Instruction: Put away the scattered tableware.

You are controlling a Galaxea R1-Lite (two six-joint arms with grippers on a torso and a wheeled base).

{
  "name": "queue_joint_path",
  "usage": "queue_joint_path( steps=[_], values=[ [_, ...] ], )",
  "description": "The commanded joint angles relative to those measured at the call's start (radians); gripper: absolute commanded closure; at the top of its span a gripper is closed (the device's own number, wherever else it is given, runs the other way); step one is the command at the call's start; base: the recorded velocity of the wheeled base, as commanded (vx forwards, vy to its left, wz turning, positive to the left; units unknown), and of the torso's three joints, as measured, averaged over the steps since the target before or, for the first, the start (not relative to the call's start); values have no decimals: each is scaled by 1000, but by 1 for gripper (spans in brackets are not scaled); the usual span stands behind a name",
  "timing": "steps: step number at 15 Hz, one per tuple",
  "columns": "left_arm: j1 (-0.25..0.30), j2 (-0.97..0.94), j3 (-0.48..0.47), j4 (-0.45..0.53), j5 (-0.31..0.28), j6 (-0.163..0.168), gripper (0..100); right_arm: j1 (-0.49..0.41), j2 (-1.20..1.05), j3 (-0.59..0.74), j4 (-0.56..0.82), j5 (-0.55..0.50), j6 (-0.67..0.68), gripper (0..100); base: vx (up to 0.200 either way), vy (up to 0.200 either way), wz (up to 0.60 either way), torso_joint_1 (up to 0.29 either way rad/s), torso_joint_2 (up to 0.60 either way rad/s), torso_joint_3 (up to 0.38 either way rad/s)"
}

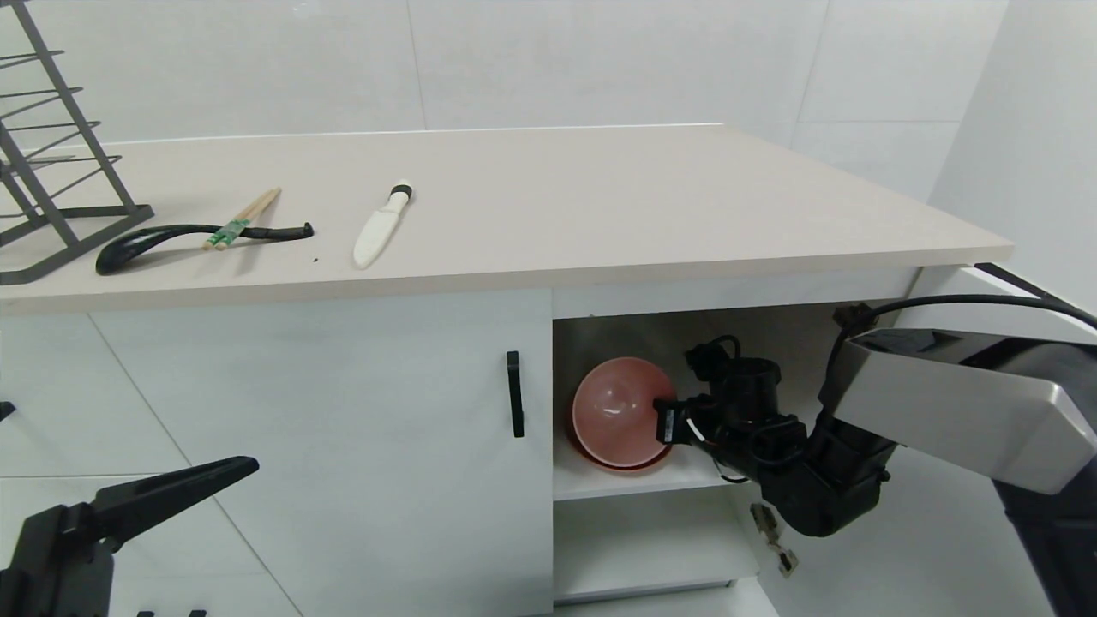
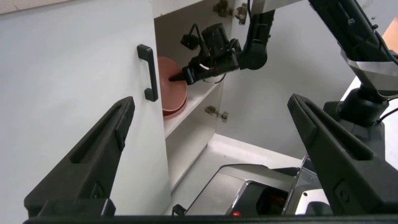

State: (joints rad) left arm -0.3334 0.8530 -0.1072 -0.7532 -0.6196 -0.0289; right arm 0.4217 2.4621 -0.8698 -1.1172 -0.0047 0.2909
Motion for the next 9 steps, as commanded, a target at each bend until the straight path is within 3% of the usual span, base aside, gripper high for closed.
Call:
queue_joint_path(
  steps=[1, 9],
  values=[
    [1, 3, 0, 0, 0, 0, 0, 2, 17, -12, -4, 0, 1, 100, 0, 0, 0, 0, 0, 0],
    [2, 5, 0, 0, 0, 0, 0, -1, 31, -23, -6, -5, -1, 100, 0, 0, 0, 0, 0, 0]
  ],
)
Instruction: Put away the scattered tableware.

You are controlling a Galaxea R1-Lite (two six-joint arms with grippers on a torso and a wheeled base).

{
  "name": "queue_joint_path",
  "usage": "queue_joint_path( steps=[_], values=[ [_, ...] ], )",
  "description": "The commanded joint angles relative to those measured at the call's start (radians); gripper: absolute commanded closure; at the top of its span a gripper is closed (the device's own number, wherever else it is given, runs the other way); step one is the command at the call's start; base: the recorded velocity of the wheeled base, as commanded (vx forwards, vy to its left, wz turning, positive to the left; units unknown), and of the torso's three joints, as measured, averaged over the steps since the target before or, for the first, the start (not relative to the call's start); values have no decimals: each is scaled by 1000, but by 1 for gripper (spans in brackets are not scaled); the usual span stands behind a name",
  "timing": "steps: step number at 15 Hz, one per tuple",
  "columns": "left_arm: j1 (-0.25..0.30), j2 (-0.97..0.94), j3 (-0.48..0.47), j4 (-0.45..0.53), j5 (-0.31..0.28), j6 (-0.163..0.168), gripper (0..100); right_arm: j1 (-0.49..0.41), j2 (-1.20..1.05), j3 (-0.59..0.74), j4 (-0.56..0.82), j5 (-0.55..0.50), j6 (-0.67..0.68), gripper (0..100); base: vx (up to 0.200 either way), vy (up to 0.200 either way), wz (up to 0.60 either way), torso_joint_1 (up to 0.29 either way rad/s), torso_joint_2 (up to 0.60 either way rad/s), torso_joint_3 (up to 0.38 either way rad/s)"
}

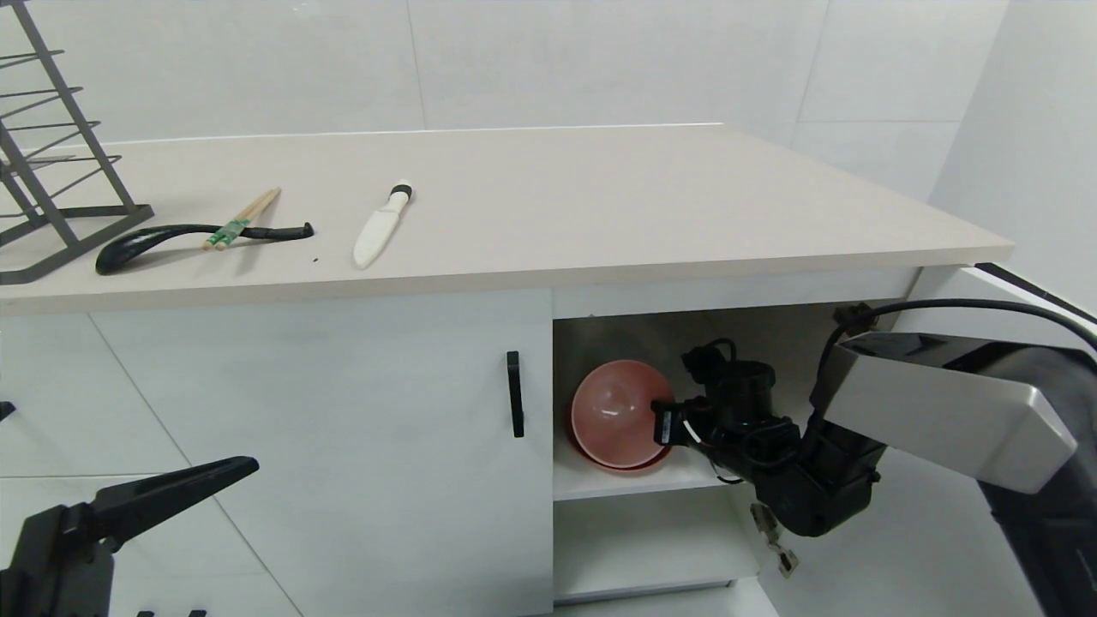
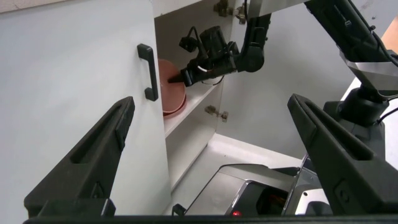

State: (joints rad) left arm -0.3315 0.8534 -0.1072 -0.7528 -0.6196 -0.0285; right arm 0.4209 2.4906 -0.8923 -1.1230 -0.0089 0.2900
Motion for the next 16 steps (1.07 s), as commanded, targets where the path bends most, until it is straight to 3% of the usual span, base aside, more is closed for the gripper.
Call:
queue_joint_path(
  steps=[1, 4, 5, 8, 13, 16],
  values=[
    [0, 3, 0, 0, 0, -1, 0, -1, 2, 0, 0, 0, 0, 100, 0, 0, 0, 0, 0, 0],
    [2, 4, 0, 0, 0, -2, 0, -4, 11, 1, -6, -2, -2, 100, 0, 0, 0, 0, 0, 0],
    [2, 4, 0, 0, 0, -2, 0, -4, 11, 6, -14, -2, -2, 0, 0, 0, 0, 0, 0, 0],
    [2, 6, 0, 0, 0, -2, 0, -4, 19, 10, -20, 0, -84, 0, 0, 0, 0, 0, 0, 0],
    [2, 6, 1, 0, 0, -2, 0, 1, 1, 20, -97, 0, -107, 0, 0, 0, 0, 0, 0, 0],
    [2, 4, 1, 0, 0, -2, 0, 9, -64, 81, -97, 0, -166, 0, 0, 0, 0, 0, 0, 0]
  ],
)
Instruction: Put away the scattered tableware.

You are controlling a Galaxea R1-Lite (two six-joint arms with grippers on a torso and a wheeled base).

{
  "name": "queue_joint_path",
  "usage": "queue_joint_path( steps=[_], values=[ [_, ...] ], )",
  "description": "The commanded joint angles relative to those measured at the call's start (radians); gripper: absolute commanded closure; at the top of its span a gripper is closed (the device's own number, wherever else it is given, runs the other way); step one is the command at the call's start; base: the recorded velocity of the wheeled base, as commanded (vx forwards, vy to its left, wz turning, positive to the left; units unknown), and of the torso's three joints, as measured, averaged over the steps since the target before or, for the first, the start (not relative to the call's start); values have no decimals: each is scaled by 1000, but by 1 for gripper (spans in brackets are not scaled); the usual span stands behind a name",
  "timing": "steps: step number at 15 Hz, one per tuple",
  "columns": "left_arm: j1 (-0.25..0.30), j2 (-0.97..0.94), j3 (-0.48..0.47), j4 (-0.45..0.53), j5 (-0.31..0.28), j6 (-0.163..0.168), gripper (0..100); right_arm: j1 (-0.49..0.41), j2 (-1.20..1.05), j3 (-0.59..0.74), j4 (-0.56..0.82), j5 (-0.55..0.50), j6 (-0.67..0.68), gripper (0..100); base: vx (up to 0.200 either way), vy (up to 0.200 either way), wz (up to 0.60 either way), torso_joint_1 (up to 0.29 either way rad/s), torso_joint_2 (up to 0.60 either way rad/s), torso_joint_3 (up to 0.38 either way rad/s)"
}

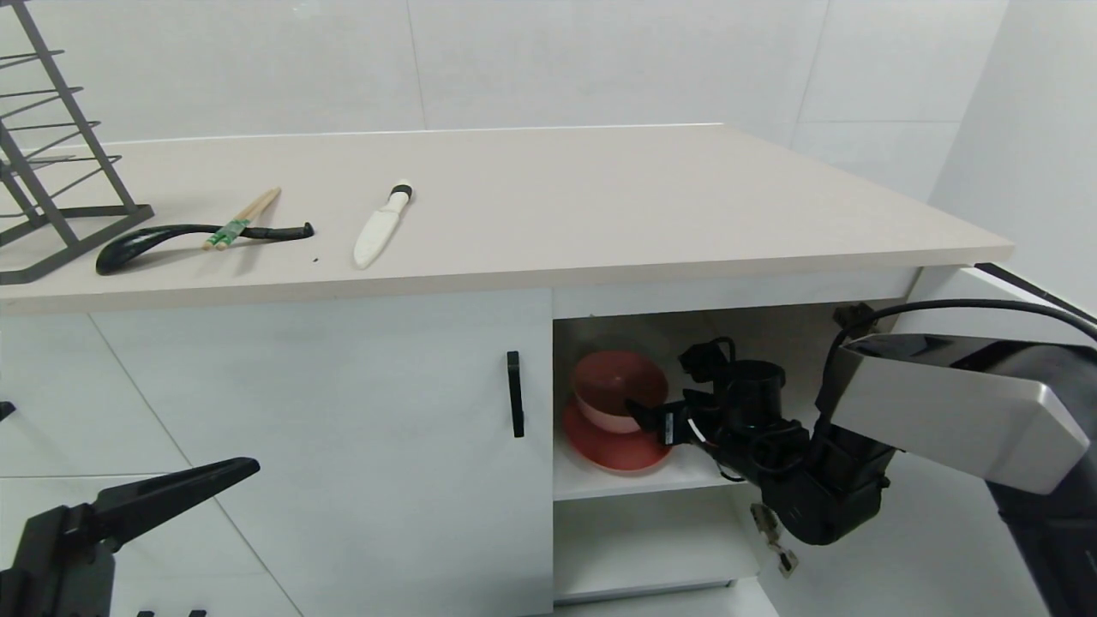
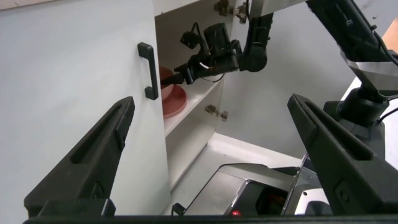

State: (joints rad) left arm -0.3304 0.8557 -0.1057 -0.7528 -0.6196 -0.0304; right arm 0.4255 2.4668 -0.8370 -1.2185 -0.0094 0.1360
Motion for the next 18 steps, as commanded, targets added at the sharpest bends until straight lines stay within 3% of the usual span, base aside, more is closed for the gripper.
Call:
queue_joint_path(
  steps=[1, 10, 13, 16, 18],
  values=[
    [1, 0, 0, 0, 0, 0, 0, 7, -68, 58, -3, 2, -27, 0, 0, 0, 0, 0, 0, 0],
    [2, -1, 1, 0, 1, 0, 0, 41, -304, 585, -352, 0, -118, 0, 0, 0, 0, 0, 0, 0],
    [48, -24, 11, 1, 1, 0, 0, 58, -500, 654, -352, 6, -116, 0, 0, 0, 0, 0, 0, 0],
    [56, -49, 47, 4, 3, -2, 0, 67, -638, 779, -352, 3, -118, 0, 0, 0, 0, 0, 0, 0],
    [122, -86, 80, 9, 4, 6, 0, 48, -758, 820, -352, 3, -118, 0, 0, 0, 0, 0, 0, 0]
  ],
)
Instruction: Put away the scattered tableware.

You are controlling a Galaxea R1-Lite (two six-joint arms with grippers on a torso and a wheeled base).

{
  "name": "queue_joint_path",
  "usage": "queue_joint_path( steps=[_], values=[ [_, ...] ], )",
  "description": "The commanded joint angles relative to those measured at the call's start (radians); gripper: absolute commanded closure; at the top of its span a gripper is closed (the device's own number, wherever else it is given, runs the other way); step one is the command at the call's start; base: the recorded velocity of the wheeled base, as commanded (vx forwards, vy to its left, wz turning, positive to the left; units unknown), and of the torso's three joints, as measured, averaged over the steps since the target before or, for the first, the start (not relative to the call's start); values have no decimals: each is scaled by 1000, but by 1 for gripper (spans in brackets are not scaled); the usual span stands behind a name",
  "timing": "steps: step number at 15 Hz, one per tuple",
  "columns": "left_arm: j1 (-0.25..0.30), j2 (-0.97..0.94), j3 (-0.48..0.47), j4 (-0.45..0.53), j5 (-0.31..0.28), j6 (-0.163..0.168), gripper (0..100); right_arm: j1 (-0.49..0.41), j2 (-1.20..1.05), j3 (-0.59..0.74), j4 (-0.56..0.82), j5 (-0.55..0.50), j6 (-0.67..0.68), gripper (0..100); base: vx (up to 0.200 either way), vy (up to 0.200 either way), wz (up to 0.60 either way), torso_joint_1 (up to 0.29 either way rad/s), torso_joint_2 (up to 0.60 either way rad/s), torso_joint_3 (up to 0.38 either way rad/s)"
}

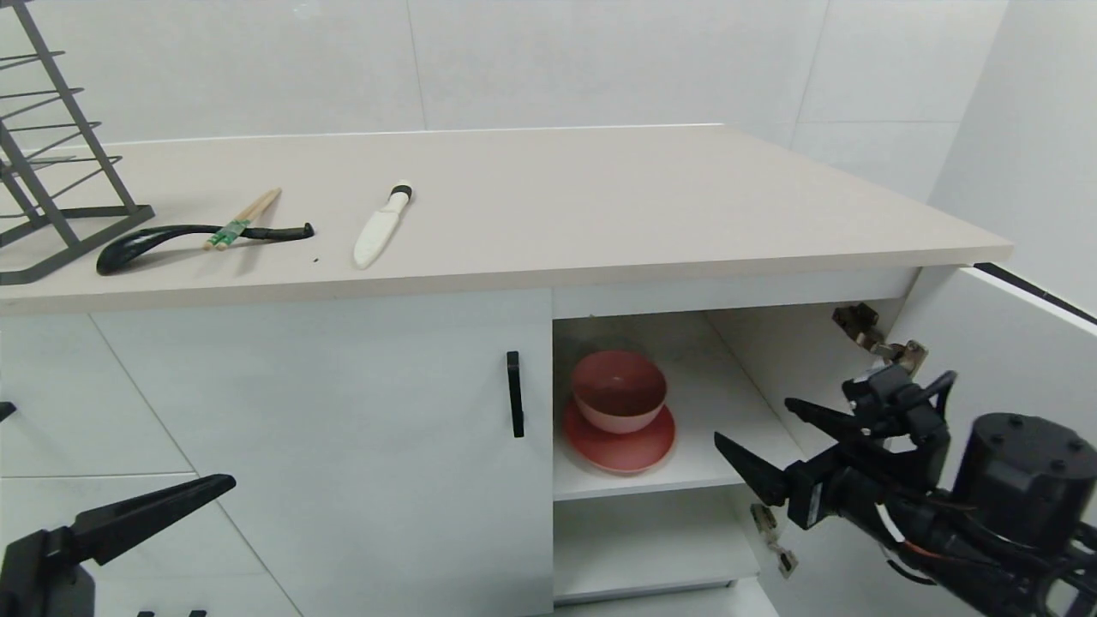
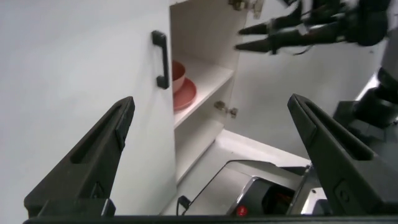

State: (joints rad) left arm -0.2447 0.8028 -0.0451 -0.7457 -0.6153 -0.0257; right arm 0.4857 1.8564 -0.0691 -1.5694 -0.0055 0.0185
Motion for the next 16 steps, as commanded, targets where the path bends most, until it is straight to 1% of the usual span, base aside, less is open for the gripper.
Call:
queue_joint_path(
  steps=[1, 2, 3, 4, 5, 6, 7, 8, 9, 10, 12, 13, 14, 15, 16],
  values=[
    [67, -60, 27, 9, 0, 1, 0, -16, -186, 66, -1, -1, 0, 0, 0, 0, 0, 0, 0, 0],
    [123, -117, 41, 22, 0, -6, 0, -21, -240, 69, 11, -5, -2, 0, 0, 0, 0, 0, 0, 0],
    [170, -157, 44, 49, 0, -6, 0, -36, -283, 69, 58, -5, -6, 0, 0, 0, 0, 0, 0, 0],
    [214, -212, 42, 105, 0, -6, 0, -56, -324, 69, 104, -4, -22, 0, 0, 0, 0, 0, 0, 0],
    [232, -269, 44, 166, 0, -6, 0, -73, -364, 69, 127, -4, -34, 0, 0, 0, 0, 0, 0, 0],
    [234, -309, 44, 210, 0, -8, 0, -82, -391, 69, 141, -4, -38, 0, 0, 0, 0, 0, 0, 0],
    [232, -369, 44, 275, 0, -19, 0, -84, -422, 69, 181, -4, -42, 0, 0, 0, 0, 0, 0, 0],
    [231, -422, 44, 324, 0, -43, 0, -82, -477, 69, 281, -5, -45, 0, 0, 0, 0, 0, 0, 0],
    [231, -435, 44, 338, 0, -48, 0, -84, -508, 69, 335, -5, -45, 0, 0, 0, 0, 0, 0, 0],
    [231, -456, 45, 361, 0, -46, 0, -85, -589, 69, 422, -5, -45, 0, 0, 0, 0, 0, 0, 0],
    [232, -481, 45, 381, 2, -43, 0, -102, -695, 69, 516, -5, -46, 0, 0, 0, 0, 0, 0, 0],
    [235, -508, 45, 399, 6, -42, 0, -116, -799, 68, 632, -5, -58, 0, 0, 0, 0, 0, 0, 0],
    [235, -530, 45, 408, 46, -45, 0, -121, -878, 66, 736, -7, -81, 0, 0, 0, 0, 0, 0, 0],
    [237, -556, 45, 410, 103, -48, 0, -131, -954, 61, 830, -8, -101, 0, 0, 0, 0, 0, 0, 0],
    [243, -602, 45, 414, 132, -62, 0, -139, -1008, 52, 887, -21, -112, 0, 0, 0, 0, 0, 0, 0]
  ],
)
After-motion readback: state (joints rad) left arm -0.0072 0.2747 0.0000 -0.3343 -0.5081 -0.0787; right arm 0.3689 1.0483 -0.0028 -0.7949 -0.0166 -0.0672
